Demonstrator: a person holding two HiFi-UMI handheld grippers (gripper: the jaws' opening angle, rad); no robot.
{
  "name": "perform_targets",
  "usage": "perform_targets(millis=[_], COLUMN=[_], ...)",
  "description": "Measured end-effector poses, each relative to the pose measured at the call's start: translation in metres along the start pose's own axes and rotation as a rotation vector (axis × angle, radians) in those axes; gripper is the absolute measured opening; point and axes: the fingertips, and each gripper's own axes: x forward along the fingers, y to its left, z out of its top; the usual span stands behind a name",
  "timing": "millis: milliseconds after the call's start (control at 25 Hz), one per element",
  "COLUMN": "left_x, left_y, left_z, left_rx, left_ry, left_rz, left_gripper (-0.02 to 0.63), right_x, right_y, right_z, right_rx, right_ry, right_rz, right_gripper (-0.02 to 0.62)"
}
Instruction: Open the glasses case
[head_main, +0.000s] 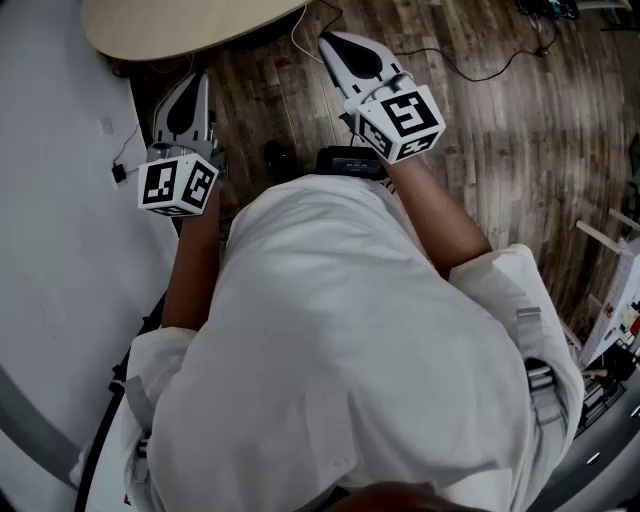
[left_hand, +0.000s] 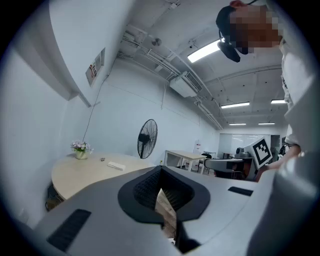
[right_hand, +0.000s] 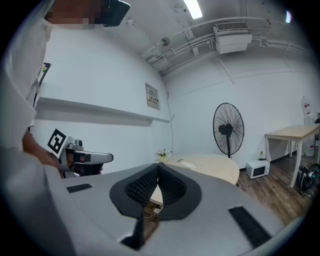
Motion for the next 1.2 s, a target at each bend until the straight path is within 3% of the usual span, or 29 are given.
perform_targets(millis=[960, 1200], left_x=[-0.023, -0.005], left_y=[-0.034, -0.017], left_z=[-0.002, -0.008], left_rx=[-0.014, -0.040], left_ry=[-0.029, -0.029], left_rz=[0.042, 0.027], left_gripper=[0.012, 0.012], right_x=[-0.043, -0.028], right_y=[-0.019, -0.037], right_z=[-0.014, -0.023], right_rx=[0.054, 0.079], right_ry=[-0.002, 0.018], right_rz=[-0.005, -0.034], right_gripper=[0.026, 0.026])
